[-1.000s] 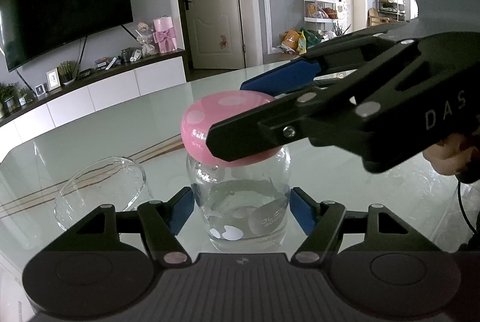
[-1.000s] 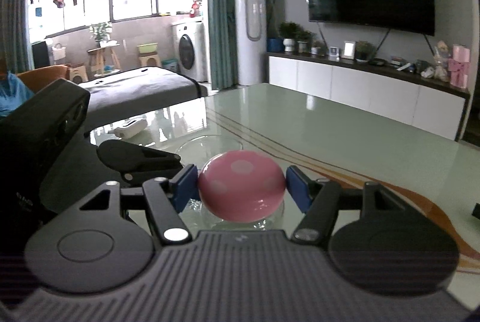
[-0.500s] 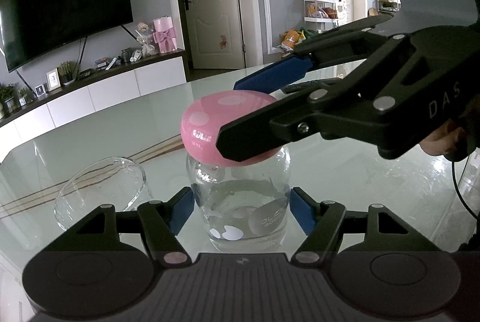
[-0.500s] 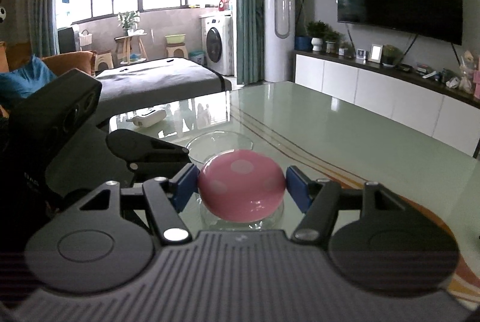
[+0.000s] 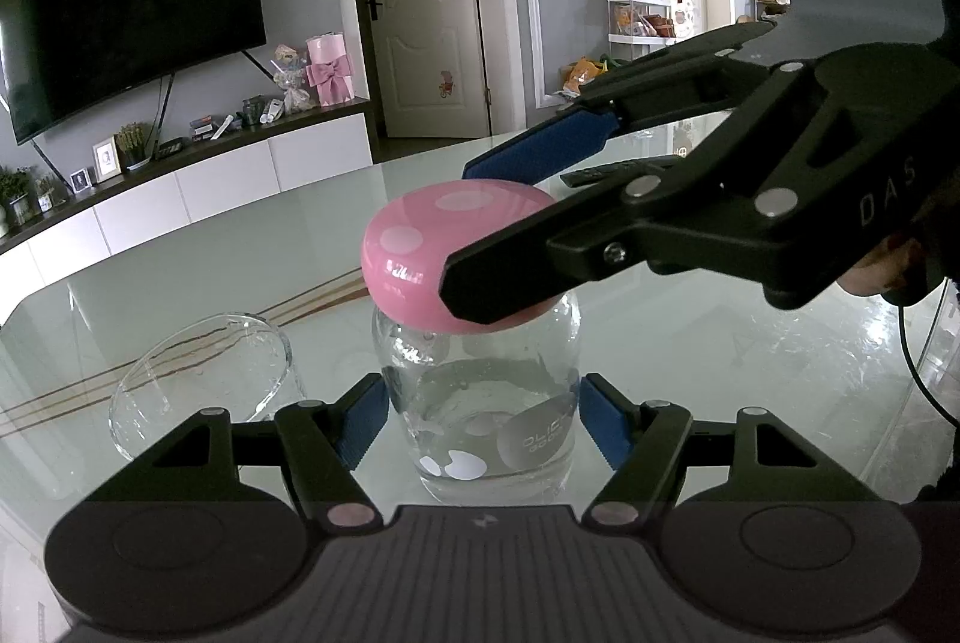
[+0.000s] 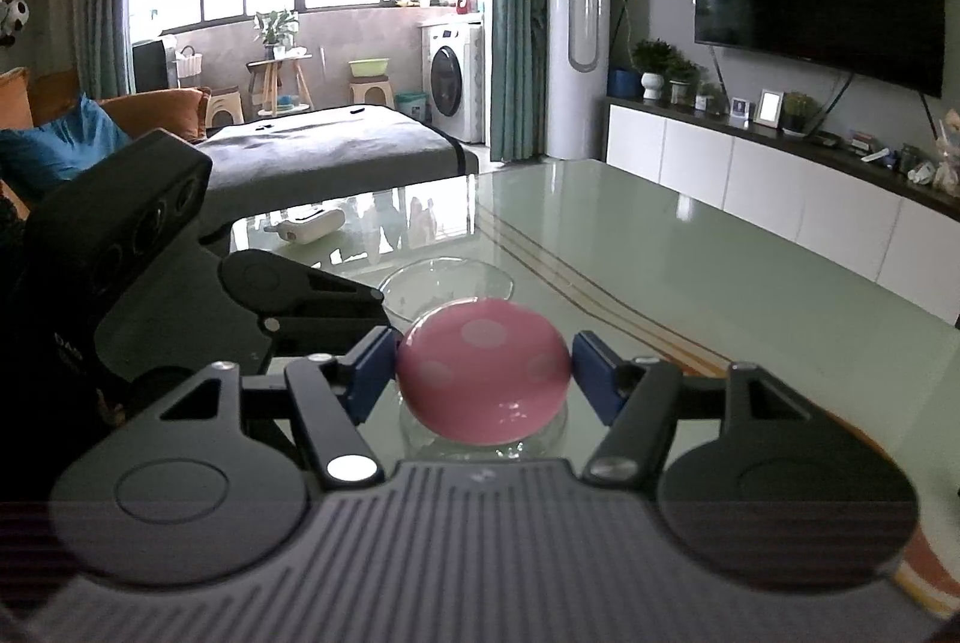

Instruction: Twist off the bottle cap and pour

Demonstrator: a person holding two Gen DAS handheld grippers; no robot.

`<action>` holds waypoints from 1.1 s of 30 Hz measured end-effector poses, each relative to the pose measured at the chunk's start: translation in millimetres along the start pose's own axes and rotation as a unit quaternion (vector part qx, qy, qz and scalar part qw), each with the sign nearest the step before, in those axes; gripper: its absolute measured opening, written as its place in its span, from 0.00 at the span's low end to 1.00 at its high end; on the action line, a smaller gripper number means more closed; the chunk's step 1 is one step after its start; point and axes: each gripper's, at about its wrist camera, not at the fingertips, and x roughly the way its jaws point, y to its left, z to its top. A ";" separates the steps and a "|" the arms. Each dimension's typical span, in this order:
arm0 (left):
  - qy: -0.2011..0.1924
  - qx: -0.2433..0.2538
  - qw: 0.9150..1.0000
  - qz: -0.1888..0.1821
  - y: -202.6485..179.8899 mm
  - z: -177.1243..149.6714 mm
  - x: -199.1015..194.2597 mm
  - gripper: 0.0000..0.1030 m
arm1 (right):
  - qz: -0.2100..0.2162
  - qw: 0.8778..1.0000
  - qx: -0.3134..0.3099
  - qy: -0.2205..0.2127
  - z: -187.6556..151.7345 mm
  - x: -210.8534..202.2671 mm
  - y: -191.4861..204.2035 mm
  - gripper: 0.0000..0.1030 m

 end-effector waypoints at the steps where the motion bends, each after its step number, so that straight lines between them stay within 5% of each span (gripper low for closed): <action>1: 0.000 0.000 1.000 0.000 0.1 0.1 0.0 0.71 | 0.000 1.000 0.000 0.000 0.0 0.3 -0.1 0.64; 16: 0.000 0.000 1.000 0.000 0.3 0.8 -0.7 0.71 | -0.042 0.998 0.042 -0.030 -7.4 -11.6 8.9 0.83; 26: 0.001 0.000 1.000 0.000 0.9 1.1 -1.5 0.71 | -0.160 0.984 0.073 -0.028 -4.9 2.1 43.6 0.83; 33: 0.001 0.000 1.000 0.000 1.3 1.2 -2.3 0.71 | -0.202 0.975 0.086 -0.010 -6.8 16.6 53.7 0.82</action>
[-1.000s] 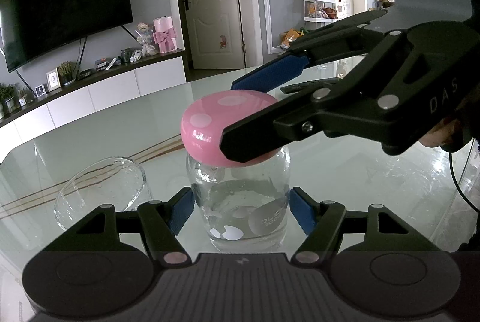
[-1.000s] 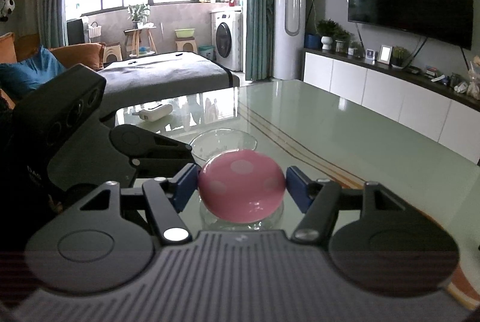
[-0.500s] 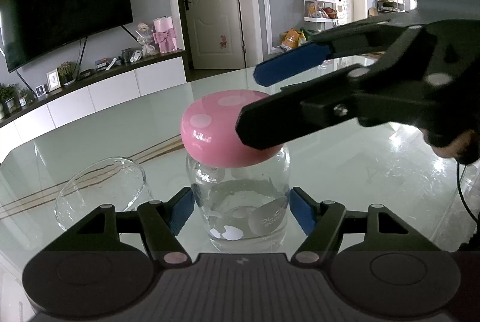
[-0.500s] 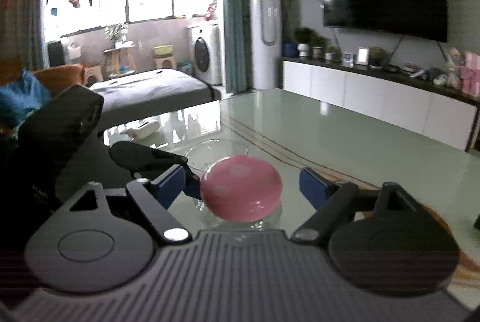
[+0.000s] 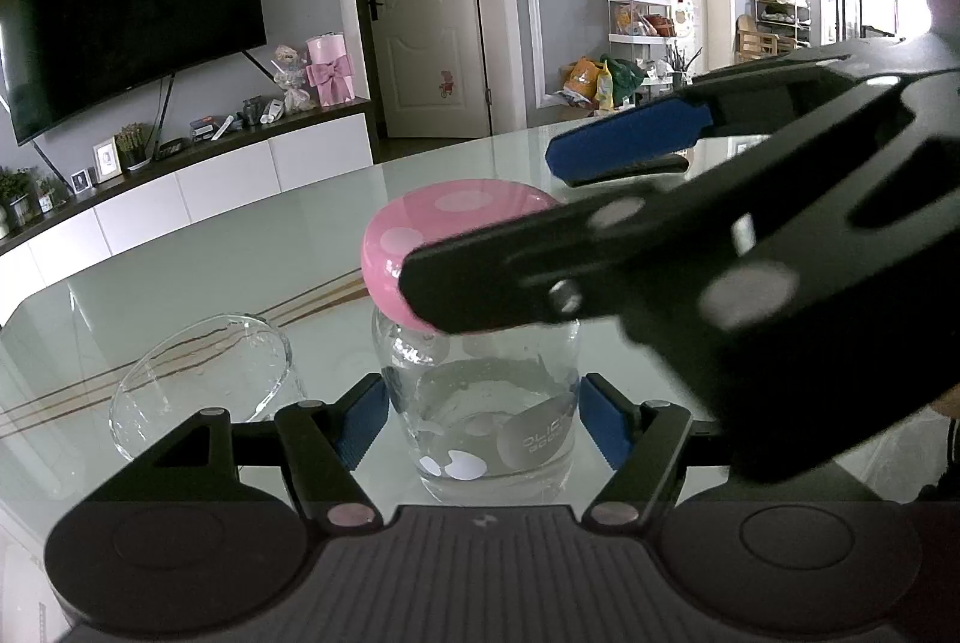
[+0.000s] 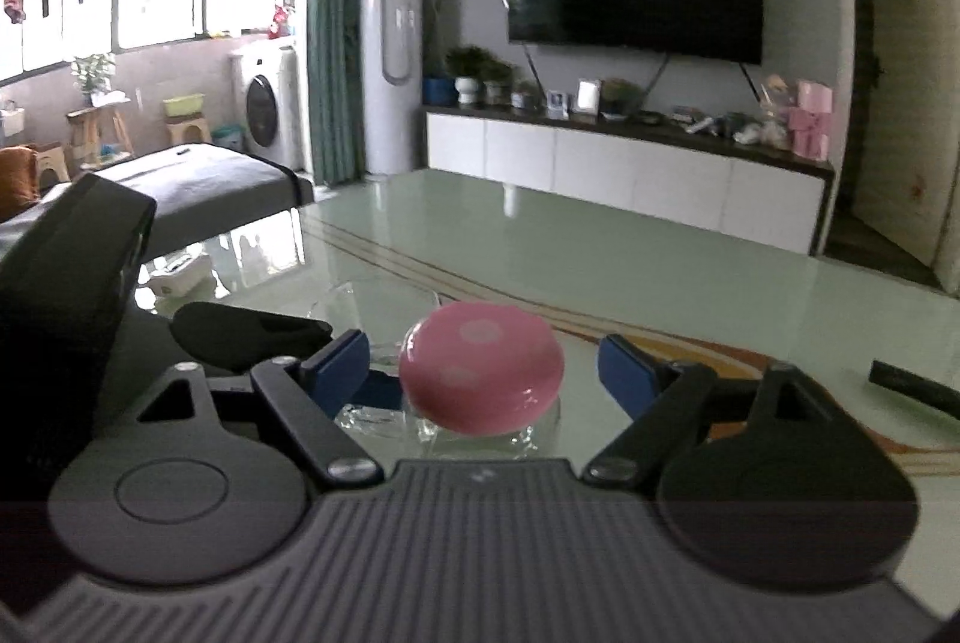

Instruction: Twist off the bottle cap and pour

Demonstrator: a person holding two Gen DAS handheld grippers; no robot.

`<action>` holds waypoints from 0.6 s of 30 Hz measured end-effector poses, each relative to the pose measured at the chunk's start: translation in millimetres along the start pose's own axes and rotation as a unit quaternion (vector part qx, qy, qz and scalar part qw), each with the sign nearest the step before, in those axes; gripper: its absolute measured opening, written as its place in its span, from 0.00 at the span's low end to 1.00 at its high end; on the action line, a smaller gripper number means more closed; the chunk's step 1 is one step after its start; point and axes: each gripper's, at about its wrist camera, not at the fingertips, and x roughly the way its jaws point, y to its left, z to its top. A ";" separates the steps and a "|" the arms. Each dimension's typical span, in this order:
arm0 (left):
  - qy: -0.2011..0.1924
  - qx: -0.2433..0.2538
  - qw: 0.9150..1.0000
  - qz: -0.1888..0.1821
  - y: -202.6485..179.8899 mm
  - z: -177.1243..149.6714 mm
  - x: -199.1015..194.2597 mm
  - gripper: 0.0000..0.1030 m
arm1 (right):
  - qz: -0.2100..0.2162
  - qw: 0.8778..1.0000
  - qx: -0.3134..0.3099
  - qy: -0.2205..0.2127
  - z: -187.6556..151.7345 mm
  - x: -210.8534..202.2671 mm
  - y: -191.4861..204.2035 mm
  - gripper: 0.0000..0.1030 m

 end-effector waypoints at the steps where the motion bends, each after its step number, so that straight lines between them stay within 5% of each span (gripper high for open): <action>1: 0.000 0.000 1.000 0.000 0.1 0.0 -0.1 0.71 | -0.002 1.000 -0.004 0.003 -0.8 1.5 2.3 0.81; 18: 0.000 0.000 1.000 0.000 0.9 0.7 -0.6 0.71 | -0.030 0.999 -0.001 0.011 -2.5 10.7 11.4 0.64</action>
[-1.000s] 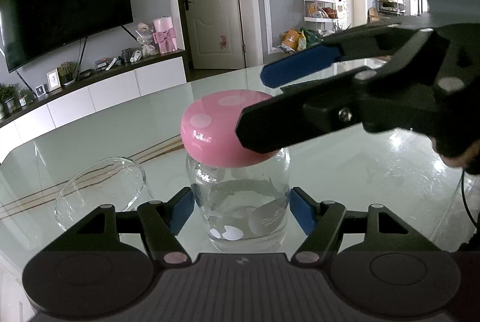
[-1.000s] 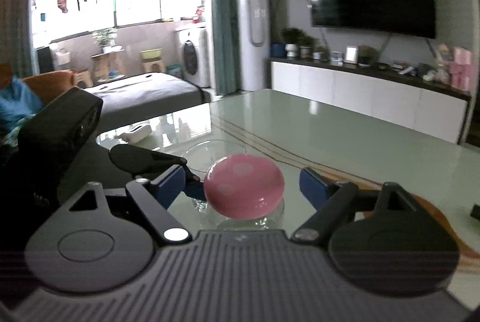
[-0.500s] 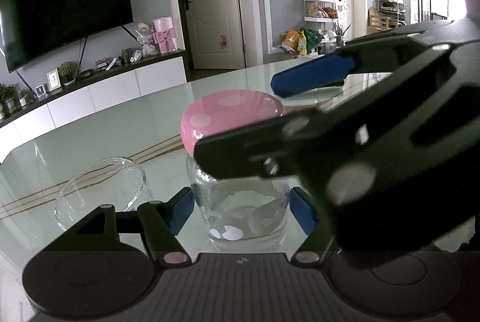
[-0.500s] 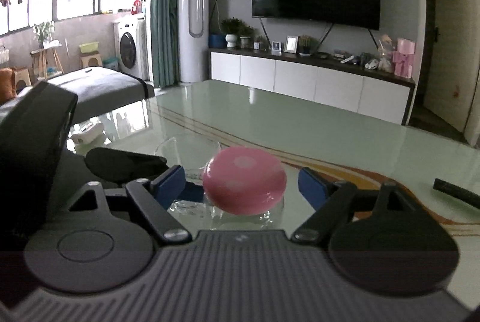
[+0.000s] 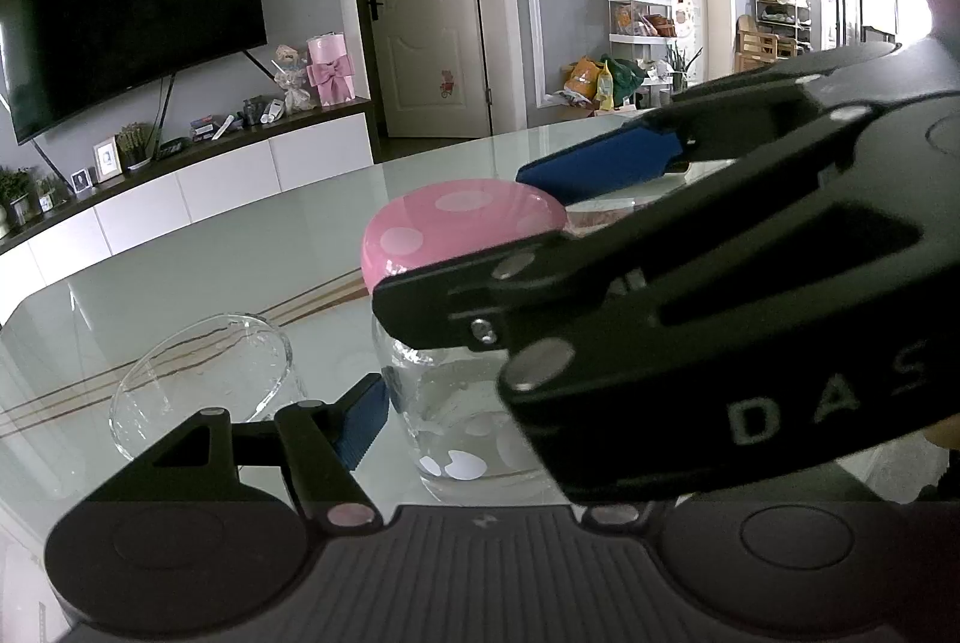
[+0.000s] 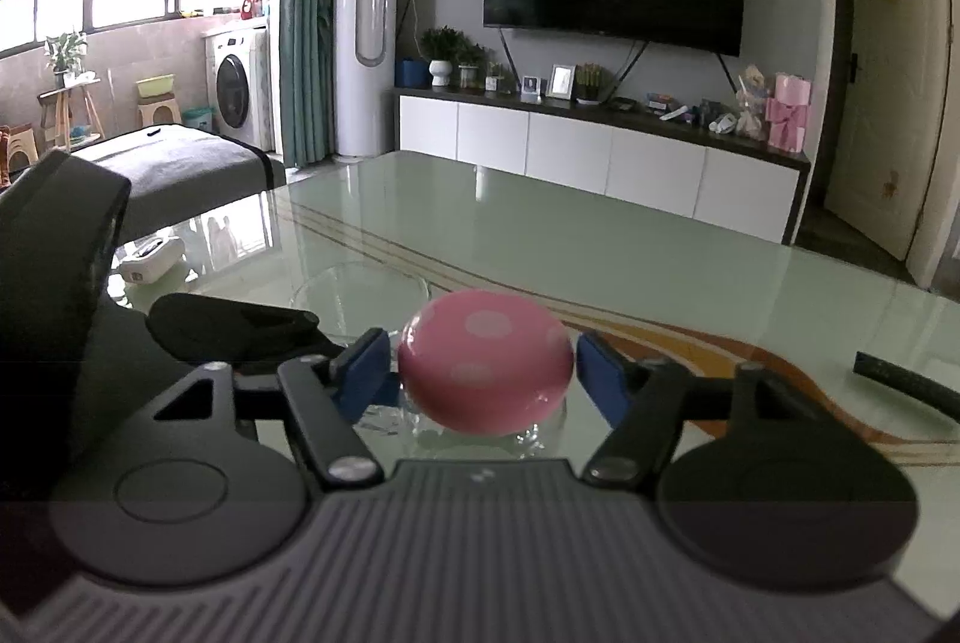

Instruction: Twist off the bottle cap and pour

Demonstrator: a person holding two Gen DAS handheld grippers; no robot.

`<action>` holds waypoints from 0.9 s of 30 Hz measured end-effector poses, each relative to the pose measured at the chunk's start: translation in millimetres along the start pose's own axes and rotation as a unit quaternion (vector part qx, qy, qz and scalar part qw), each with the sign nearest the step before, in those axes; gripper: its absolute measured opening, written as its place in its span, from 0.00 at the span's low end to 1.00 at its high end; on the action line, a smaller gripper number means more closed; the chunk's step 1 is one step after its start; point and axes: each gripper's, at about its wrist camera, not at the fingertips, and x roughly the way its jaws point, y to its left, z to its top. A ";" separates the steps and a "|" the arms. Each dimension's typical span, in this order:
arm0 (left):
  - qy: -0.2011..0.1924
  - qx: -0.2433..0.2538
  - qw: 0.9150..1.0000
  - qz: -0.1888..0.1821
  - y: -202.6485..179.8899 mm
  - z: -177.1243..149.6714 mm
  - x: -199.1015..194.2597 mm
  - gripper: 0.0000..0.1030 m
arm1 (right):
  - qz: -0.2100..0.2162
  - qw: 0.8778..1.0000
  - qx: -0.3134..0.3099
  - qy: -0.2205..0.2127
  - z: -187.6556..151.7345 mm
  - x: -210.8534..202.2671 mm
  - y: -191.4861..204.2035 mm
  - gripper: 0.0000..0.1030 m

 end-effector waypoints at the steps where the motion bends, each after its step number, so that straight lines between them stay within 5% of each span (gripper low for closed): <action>1: 0.000 0.000 1.000 0.000 0.0 0.1 0.0 0.71 | 0.001 1.000 0.001 -0.001 0.4 -0.3 0.0 0.64; 10: 0.000 -0.001 1.000 0.000 -1.2 0.6 0.3 0.71 | 0.031 0.999 -0.009 -0.006 0.9 -1.4 -8.4 0.64; 27: 0.001 -0.001 1.000 0.000 -1.7 0.2 0.3 0.71 | 0.169 0.984 -0.041 -0.022 3.7 -2.5 -53.4 0.64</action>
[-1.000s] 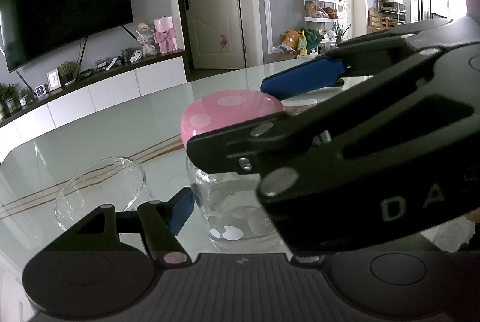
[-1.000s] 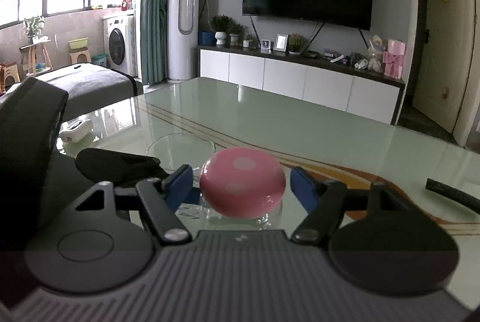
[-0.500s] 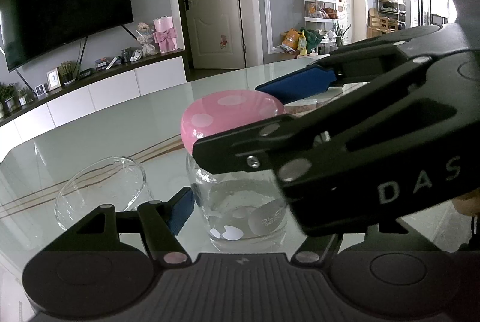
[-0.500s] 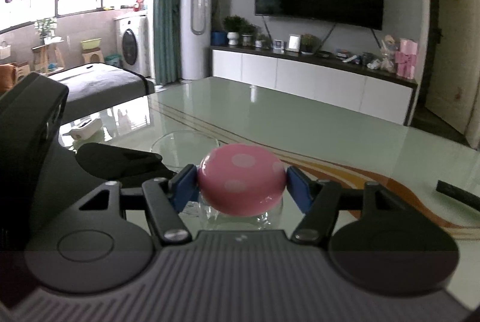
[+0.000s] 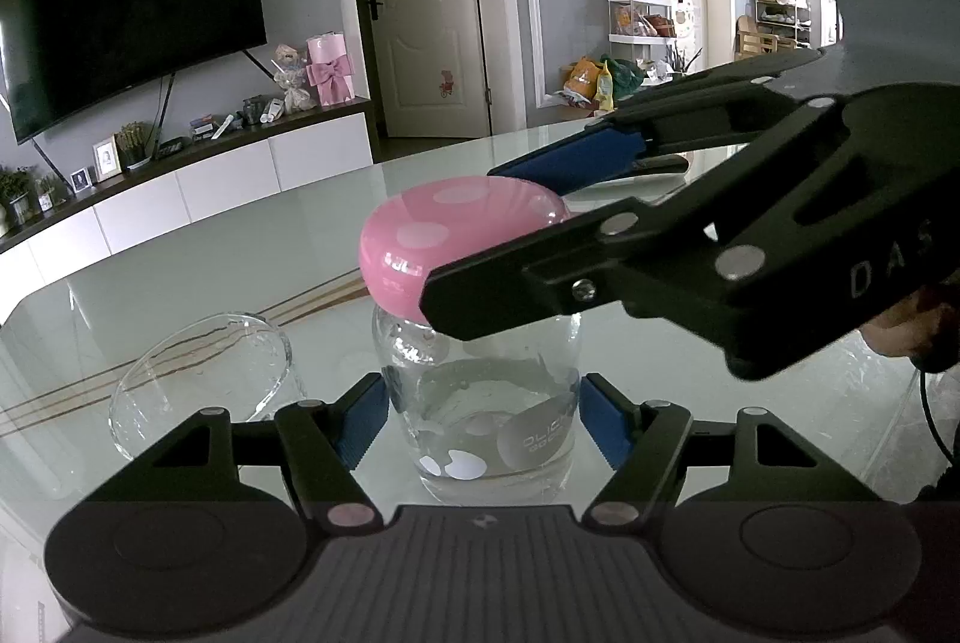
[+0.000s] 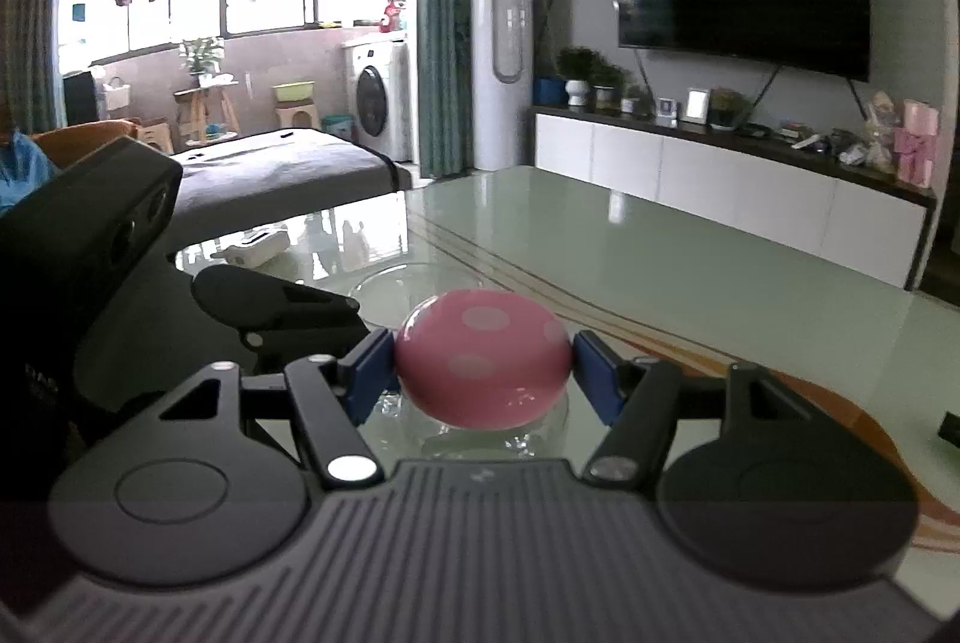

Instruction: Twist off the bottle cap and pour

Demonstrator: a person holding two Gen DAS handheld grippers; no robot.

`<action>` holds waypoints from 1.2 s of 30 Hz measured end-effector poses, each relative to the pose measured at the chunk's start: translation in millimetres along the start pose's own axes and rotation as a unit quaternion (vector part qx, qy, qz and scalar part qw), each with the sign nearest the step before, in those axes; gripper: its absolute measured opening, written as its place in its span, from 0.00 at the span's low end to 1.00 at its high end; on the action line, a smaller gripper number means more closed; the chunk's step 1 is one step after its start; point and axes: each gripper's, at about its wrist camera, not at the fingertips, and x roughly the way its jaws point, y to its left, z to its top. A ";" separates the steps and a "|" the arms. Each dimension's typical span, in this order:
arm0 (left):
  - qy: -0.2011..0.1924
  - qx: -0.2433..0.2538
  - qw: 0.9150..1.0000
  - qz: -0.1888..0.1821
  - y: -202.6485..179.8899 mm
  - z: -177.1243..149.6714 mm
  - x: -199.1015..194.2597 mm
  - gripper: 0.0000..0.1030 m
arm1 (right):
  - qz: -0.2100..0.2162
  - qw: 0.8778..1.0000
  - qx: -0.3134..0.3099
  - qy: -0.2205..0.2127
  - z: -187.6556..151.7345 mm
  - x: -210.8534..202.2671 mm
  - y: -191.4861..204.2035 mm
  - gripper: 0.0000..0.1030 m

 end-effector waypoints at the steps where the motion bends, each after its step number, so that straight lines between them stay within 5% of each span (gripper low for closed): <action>1: 0.000 0.000 1.000 0.000 -0.2 -0.1 -0.1 0.71 | 0.004 1.000 -0.001 -0.001 -0.1 -0.5 -0.9 0.64; 36: 0.000 0.000 1.000 0.000 -0.8 0.1 -0.8 0.71 | 0.063 0.998 -0.028 0.004 4.8 0.8 -20.0 0.63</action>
